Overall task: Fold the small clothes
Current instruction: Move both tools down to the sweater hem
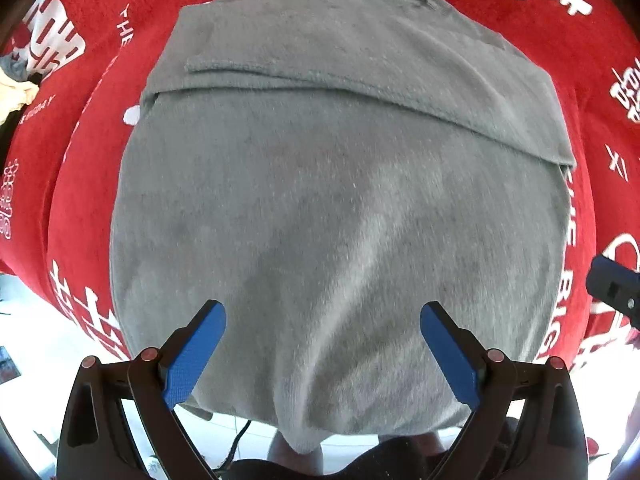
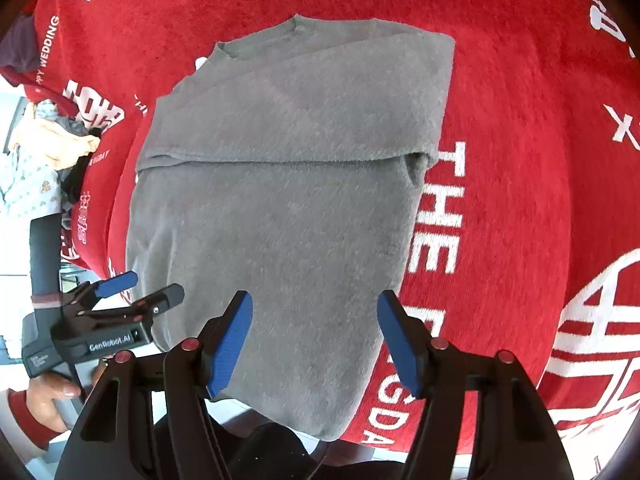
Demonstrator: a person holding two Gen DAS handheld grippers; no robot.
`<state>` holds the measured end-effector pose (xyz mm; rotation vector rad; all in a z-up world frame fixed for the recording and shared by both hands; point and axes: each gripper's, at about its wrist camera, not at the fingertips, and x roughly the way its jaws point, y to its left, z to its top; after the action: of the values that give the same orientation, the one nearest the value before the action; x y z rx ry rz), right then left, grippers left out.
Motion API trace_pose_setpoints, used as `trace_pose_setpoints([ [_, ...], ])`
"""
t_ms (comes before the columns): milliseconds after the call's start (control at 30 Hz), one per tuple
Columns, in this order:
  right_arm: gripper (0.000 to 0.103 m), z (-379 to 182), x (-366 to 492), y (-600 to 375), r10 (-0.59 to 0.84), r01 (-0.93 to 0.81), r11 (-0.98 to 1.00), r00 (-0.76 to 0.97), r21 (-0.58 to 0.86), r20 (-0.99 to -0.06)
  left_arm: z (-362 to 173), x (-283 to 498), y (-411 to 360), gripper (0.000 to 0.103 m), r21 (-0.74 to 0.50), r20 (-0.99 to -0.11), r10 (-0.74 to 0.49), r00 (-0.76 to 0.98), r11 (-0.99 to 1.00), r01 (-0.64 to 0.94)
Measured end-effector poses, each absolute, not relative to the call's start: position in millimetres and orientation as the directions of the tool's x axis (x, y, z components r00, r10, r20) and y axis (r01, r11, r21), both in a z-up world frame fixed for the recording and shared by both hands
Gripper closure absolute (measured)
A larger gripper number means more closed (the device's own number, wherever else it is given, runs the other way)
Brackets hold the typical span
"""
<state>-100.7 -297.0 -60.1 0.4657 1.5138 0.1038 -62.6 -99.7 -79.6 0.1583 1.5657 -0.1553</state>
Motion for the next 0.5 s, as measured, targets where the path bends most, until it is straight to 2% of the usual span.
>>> trace_pose_setpoints([
  [133,0.035,-56,-113,-279,0.340,0.215,0.912,0.082,0.349,-0.937,-71,-73,-85,0.005,-0.011,-1.000,-0.016,0.023,0.978,0.206],
  [500,0.035,-28,-169,-191,0.304,0.214,0.923,0.112,0.321,-0.946,-46,-129,30,0.005,-0.010,-0.998,-0.021,0.066,0.987,0.160],
])
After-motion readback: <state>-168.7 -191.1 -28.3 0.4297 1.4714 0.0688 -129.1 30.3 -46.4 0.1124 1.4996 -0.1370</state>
